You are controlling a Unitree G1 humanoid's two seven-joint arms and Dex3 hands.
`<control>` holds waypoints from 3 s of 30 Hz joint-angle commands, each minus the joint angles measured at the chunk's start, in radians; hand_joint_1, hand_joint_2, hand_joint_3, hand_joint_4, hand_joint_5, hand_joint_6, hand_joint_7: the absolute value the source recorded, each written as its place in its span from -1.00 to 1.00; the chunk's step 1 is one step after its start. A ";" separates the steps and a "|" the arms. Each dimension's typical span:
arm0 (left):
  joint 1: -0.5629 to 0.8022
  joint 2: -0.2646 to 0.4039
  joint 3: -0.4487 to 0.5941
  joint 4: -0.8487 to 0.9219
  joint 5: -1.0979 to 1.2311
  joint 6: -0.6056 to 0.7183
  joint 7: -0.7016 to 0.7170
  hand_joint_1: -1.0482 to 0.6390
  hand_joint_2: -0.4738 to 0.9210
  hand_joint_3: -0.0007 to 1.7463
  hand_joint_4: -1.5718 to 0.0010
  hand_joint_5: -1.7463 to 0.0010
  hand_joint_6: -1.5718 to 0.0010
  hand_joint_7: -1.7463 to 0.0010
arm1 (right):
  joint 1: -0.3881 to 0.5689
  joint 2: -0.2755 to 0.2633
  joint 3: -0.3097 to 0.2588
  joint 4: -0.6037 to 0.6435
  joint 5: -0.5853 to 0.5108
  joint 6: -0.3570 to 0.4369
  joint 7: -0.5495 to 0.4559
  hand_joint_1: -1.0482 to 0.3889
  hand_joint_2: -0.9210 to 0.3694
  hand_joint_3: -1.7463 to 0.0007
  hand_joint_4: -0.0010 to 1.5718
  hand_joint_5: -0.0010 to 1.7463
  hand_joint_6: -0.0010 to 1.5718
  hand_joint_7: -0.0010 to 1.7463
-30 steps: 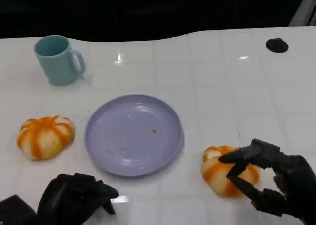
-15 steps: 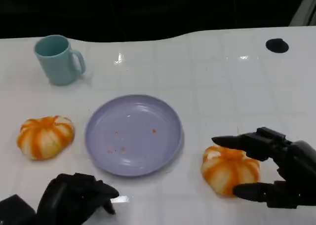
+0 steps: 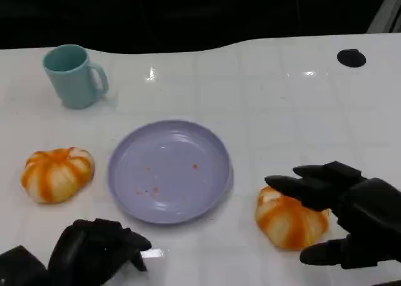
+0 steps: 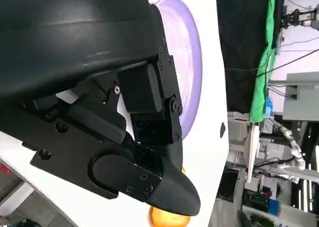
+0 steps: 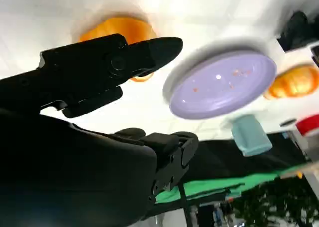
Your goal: Grasp the bread from the table and place it into the plate.
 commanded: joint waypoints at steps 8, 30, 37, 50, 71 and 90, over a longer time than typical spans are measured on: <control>-0.011 0.019 0.012 0.024 0.003 -0.013 0.006 -1.00 0.92 -1.00 -0.21 -0.68 -1.00 0.76 | -0.110 -0.017 0.104 0.126 -0.185 0.041 -0.094 -0.32 -0.97 0.99 -0.98 -0.60 -0.70 -0.99; -0.001 0.017 0.012 0.009 0.000 -0.011 0.003 -1.00 0.91 -1.00 -0.21 -0.69 -1.00 0.76 | -0.231 -0.035 0.239 0.347 -0.289 0.131 -0.167 -0.32 -0.99 1.00 -0.92 -0.62 -0.63 -0.99; 0.002 0.015 0.011 0.002 -0.003 -0.005 0.001 -1.00 0.91 -1.00 -0.20 -0.68 -1.00 0.75 | -0.277 -0.029 0.288 0.388 -0.299 0.157 -0.143 -0.26 -0.97 1.00 -0.85 -0.69 -0.59 -0.98; 0.005 0.011 0.008 -0.004 0.001 -0.009 0.010 -1.00 0.91 -1.00 -0.28 -0.59 -1.00 0.76 | -0.392 0.031 0.340 0.623 -0.284 0.104 -0.343 0.24 -1.00 0.86 0.30 0.32 0.64 -0.86; 0.003 0.010 0.009 0.001 -0.004 -0.011 0.004 -1.00 0.90 -0.99 -0.51 -0.30 -1.00 0.77 | -0.475 0.098 0.359 0.855 -0.252 -0.051 -0.784 0.27 -0.06 -0.38 0.17 1.00 0.09 0.66; 0.010 0.007 0.003 -0.006 0.002 -0.010 0.010 -0.99 0.91 -1.00 -0.61 -0.16 -1.00 0.77 | -0.567 0.177 0.328 0.820 -0.137 -0.156 -0.739 0.24 0.04 -0.60 0.25 1.00 0.01 0.89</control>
